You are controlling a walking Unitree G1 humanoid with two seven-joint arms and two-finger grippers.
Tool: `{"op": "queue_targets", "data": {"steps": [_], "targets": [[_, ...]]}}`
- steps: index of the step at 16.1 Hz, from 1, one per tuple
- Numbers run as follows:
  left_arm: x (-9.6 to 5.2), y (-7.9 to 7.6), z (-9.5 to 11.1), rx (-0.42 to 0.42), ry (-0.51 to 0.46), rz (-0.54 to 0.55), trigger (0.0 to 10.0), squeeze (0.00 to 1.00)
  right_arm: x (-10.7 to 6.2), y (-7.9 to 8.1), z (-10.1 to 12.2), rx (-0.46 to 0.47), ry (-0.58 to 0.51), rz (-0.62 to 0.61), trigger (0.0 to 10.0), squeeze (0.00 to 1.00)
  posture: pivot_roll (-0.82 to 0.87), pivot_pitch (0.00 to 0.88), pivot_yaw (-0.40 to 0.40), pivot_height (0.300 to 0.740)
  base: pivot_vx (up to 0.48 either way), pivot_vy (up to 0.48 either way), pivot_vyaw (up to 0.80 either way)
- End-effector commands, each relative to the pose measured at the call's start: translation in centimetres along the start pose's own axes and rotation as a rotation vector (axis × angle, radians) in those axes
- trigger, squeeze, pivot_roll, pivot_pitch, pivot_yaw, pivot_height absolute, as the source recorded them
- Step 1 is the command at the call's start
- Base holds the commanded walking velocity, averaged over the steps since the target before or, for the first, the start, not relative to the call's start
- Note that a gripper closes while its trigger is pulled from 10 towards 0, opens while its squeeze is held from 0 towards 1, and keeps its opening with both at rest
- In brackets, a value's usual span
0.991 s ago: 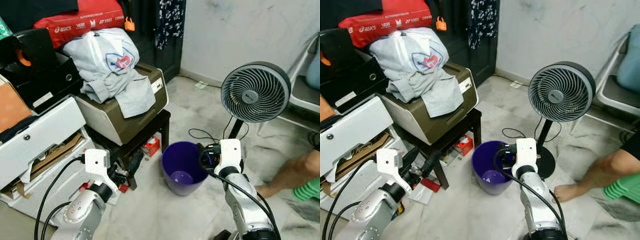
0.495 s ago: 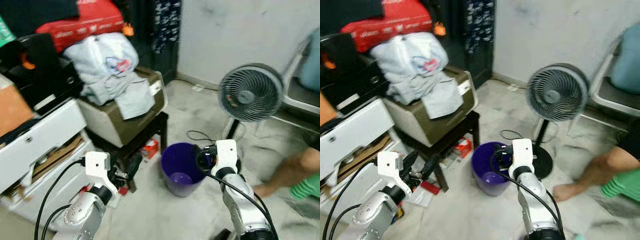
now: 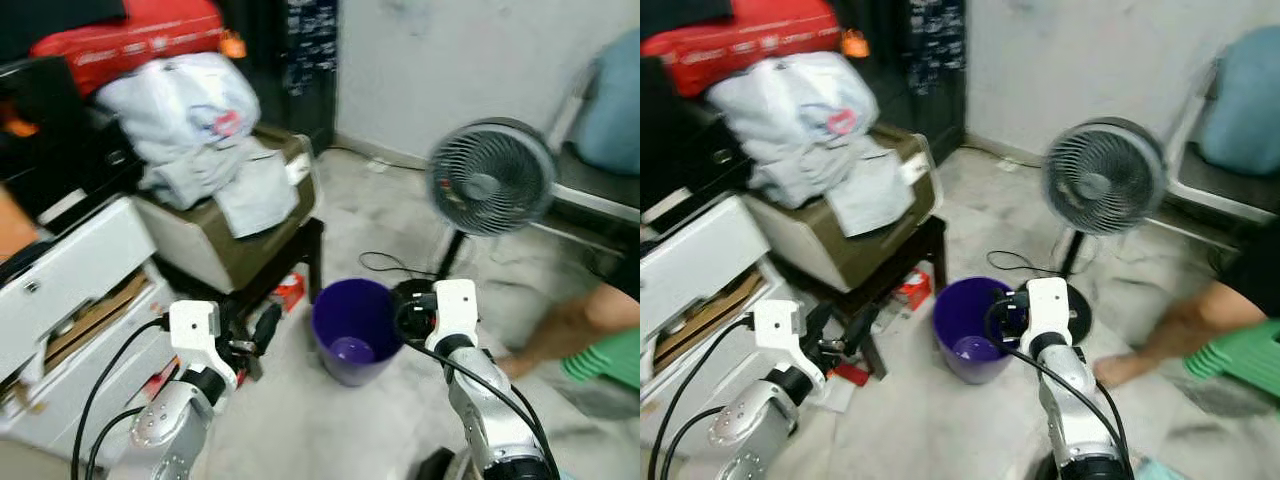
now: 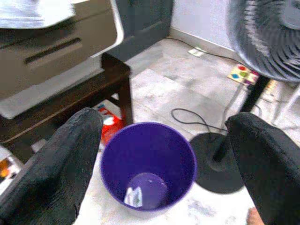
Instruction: Clean up the room
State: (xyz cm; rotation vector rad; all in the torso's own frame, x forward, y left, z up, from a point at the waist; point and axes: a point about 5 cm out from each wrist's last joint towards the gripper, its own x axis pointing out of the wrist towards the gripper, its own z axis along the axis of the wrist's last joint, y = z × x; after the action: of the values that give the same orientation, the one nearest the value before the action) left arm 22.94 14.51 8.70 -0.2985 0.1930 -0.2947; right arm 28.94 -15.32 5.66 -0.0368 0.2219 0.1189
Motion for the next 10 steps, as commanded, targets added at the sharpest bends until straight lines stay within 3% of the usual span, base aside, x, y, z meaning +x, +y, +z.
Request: {"op": "queue_targets", "data": {"steps": [1,4,6,10], "targets": [[-0.08,0.23,-0.37,-0.011,0.021,0.013,10.0,0.0,0.06,0.07,-0.04,0.001,0.007,0.004,10.0,0.0,-0.07,0.0,0.012,0.74,0.0,0.0,0.0],[-0.11,0.19,-0.36,-0.02,0.019,0.013,10.0,0.0,0.03,0.07,-0.09,0.001,0.008,0.006,10.0,0.0,-0.07,0.0,0.011,0.74,0.0,0.0,0.0],[-0.08,0.16,-0.36,-0.022,0.021,0.008,10.0,0.0,0.08,0.08,-0.11,0.0,0.013,0.005,10.0,0.0,-0.07,0.0,0.011,0.74,0.0,0.0,-0.76],[0.01,0.11,-0.33,-0.022,0.021,0.006,10.0,0.0,0.15,0.09,-0.06,-0.001,0.012,0.008,10.0,0.0,-0.07,0.0,0.009,0.74,0.0,0.291,-0.74]]}}
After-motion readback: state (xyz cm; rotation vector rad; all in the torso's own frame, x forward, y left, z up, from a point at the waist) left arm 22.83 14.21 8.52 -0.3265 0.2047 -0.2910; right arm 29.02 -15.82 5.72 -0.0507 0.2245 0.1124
